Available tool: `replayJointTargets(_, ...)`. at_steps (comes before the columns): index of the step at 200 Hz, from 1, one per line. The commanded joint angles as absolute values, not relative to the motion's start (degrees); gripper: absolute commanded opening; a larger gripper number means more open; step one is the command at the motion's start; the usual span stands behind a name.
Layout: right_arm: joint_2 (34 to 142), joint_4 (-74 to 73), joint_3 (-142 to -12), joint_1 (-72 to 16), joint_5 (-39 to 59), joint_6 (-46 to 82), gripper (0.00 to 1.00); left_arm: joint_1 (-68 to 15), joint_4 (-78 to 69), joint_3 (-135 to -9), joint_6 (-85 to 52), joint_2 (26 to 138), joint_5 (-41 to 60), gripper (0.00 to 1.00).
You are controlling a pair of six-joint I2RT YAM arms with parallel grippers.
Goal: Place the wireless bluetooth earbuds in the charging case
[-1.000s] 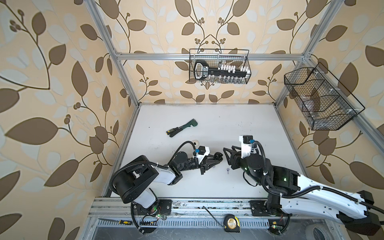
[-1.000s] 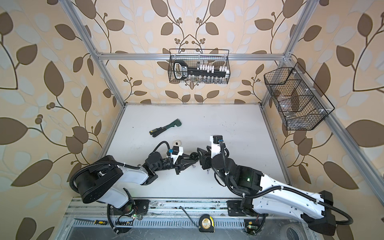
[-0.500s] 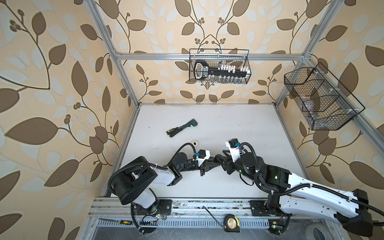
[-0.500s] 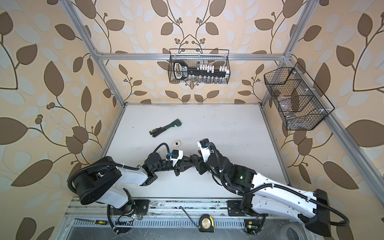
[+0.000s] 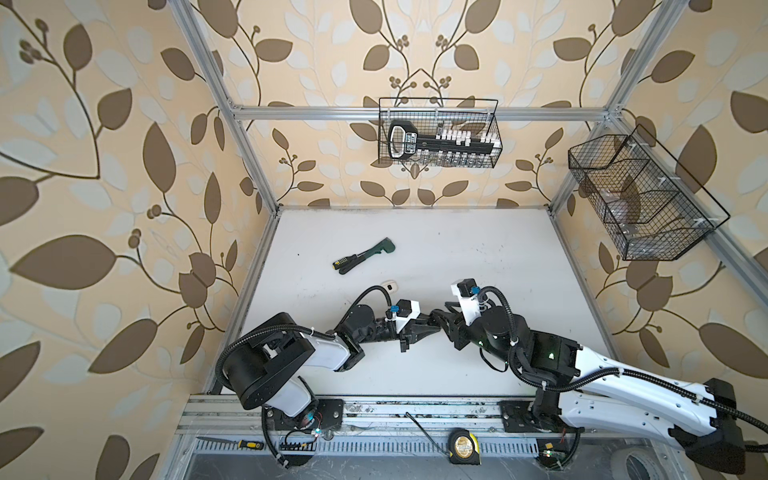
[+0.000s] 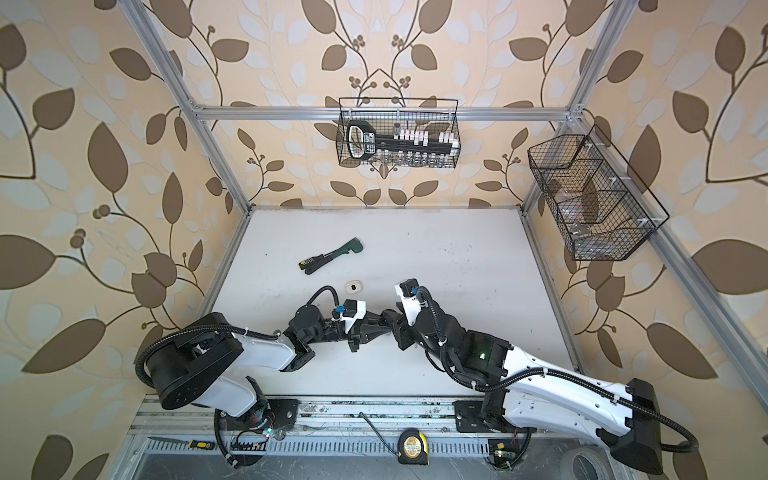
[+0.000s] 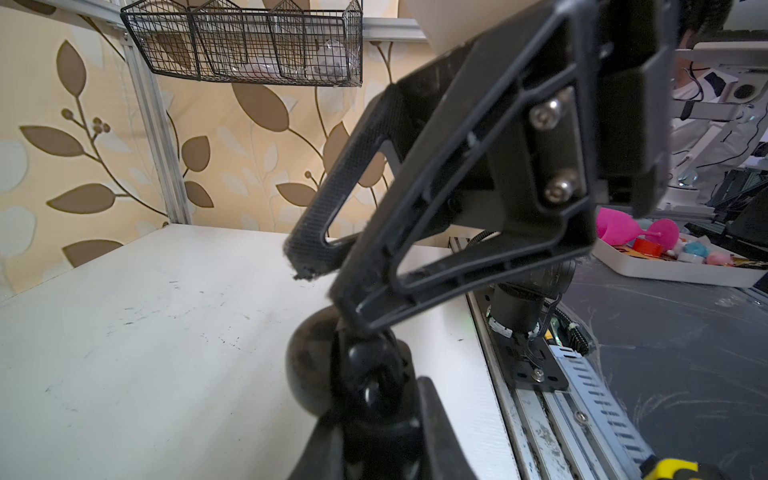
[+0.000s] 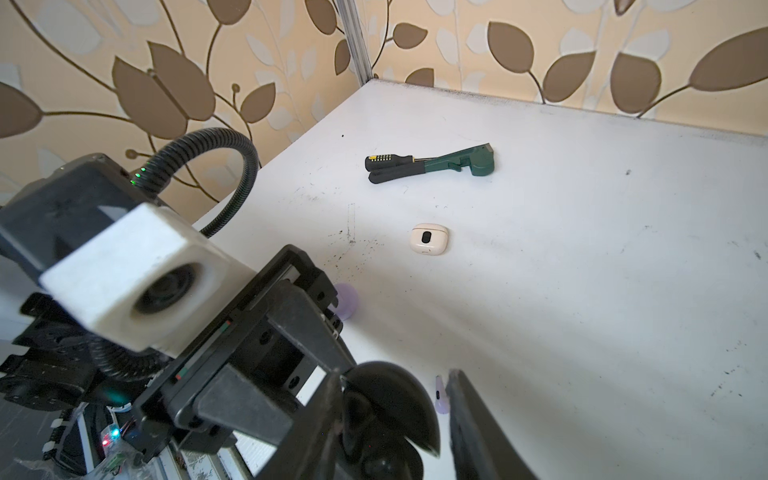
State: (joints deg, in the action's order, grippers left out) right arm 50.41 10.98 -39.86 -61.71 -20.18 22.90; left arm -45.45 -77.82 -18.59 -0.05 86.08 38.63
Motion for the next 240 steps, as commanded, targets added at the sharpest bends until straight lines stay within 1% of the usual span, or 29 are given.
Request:
replayJointTargets(1, 50.73, 12.12, -39.12, -61.46, -21.88, 23.20, 0.42, -46.06, -81.62, -18.26, 1.27, 84.03, 40.34, 0.00)
replayJointTargets(72, 50.05, 12.72, -38.07, -61.45, -22.41, 23.74, 0.40, -46.14, -81.59, -17.87, 1.86, 83.28, 40.96, 0.00)
replayJointTargets(108, 50.45, 12.88, -37.78, -61.65, -20.63, 23.63, 0.38, -46.15, -81.58, -17.94, 1.94, 83.40, 41.13, 0.00)
replayJointTargets(130, 49.58, 12.59, -38.47, -62.48, -20.29, 23.07, 0.38, -46.14, -81.56, -18.05, 1.94, 83.52, 41.13, 0.00)
replayJointTargets(174, 47.31, 15.07, -40.56, -63.11, -21.98, 24.09, 0.43, -46.14, -81.60, -17.94, 1.93, 83.45, 41.13, 0.00)
replayJointTargets(240, 46.19, 16.87, -38.77, -62.84, -22.77, 25.17, 0.42, -46.15, -81.58, -17.94, 1.92, 83.32, 41.22, 0.00)
